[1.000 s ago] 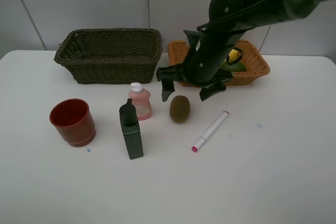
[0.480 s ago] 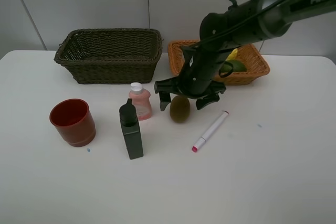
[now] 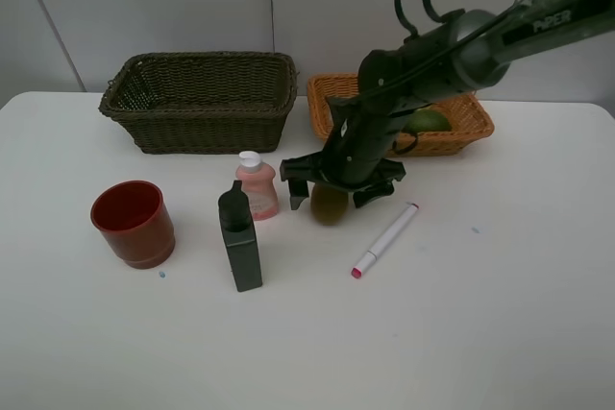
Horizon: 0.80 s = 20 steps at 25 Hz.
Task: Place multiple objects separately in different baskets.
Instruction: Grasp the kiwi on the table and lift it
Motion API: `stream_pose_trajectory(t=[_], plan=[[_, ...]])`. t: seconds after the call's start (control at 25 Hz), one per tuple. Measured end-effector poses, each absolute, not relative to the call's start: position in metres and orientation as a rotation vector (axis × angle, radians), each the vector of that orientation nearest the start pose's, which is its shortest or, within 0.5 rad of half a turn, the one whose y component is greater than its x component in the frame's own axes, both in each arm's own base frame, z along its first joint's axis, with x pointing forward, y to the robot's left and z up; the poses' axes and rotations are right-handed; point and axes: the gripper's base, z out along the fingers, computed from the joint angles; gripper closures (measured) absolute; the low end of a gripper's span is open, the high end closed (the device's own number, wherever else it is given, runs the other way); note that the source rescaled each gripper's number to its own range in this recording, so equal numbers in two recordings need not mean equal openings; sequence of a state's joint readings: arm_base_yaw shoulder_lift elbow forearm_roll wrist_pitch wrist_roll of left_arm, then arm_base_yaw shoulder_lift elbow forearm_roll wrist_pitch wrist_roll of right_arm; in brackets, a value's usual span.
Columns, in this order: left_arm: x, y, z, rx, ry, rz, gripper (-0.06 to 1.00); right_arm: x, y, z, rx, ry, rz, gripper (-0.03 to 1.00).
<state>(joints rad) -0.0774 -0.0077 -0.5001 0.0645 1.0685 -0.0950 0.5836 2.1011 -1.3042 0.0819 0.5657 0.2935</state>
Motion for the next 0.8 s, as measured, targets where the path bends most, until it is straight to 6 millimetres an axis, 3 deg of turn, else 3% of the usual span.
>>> stream_pose_trajectory(t=[0.6, 0.72, 0.8], plan=[[-0.0061, 0.0056, 0.2768, -0.022, 2.043, -0.031, 0.00, 0.3381, 0.2280, 0.1103, -0.327, 2.868, 0.252, -0.01], [-0.0061, 0.0056, 0.2768, -0.022, 2.043, -0.031, 0.00, 0.3381, 0.2280, 0.1103, -0.327, 2.868, 0.252, 0.08], [-0.0061, 0.0056, 0.2768, -0.022, 2.043, -0.031, 0.00, 0.3381, 0.2280, 0.1103, -0.327, 2.868, 0.252, 0.24]])
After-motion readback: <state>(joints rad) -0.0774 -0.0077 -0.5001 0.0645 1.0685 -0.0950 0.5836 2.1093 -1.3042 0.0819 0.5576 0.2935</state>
